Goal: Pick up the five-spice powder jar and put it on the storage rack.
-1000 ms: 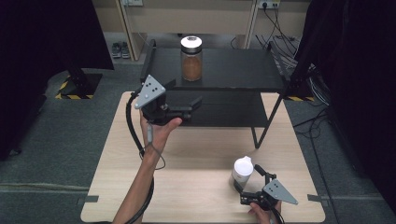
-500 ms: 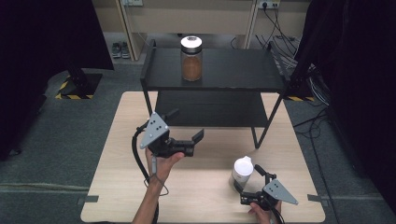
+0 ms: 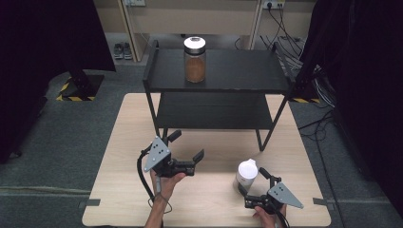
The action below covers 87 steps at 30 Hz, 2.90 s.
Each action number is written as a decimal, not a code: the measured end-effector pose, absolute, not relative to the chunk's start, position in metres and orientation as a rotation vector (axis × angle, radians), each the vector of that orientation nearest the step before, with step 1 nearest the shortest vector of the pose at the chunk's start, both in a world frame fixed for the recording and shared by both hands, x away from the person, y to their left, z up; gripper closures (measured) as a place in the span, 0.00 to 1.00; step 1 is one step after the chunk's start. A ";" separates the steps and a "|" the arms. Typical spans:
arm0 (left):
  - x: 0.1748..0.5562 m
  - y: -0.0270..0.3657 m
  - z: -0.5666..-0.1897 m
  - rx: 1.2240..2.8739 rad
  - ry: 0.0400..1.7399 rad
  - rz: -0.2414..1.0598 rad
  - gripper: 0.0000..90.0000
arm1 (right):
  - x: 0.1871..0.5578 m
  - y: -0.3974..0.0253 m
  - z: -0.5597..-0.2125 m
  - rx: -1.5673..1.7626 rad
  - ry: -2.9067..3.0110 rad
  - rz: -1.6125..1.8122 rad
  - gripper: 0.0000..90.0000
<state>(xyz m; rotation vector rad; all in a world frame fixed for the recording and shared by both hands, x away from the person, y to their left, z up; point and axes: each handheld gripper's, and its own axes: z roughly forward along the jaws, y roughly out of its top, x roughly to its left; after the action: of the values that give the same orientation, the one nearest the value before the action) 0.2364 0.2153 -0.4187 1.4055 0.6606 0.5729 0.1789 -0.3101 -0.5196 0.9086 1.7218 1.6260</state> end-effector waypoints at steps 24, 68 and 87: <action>0.208 0.212 -0.503 1.405 0.737 0.557 0.01 | 0.179 -0.310 -0.520 0.901 1.725 1.624 0.00; 0.191 0.210 -0.527 1.484 0.735 0.553 0.01 | 0.179 -0.310 -0.519 0.890 1.736 1.616 0.00; 0.190 0.209 -0.527 1.479 0.744 0.551 0.01 | 0.180 -0.310 -0.518 0.892 1.739 1.616 0.00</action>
<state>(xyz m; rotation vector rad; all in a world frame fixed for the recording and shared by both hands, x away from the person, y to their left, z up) 0.1905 0.2095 -0.5269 1.4791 0.7437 0.5508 0.1798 -0.3102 -0.5183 0.8917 1.7393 1.6165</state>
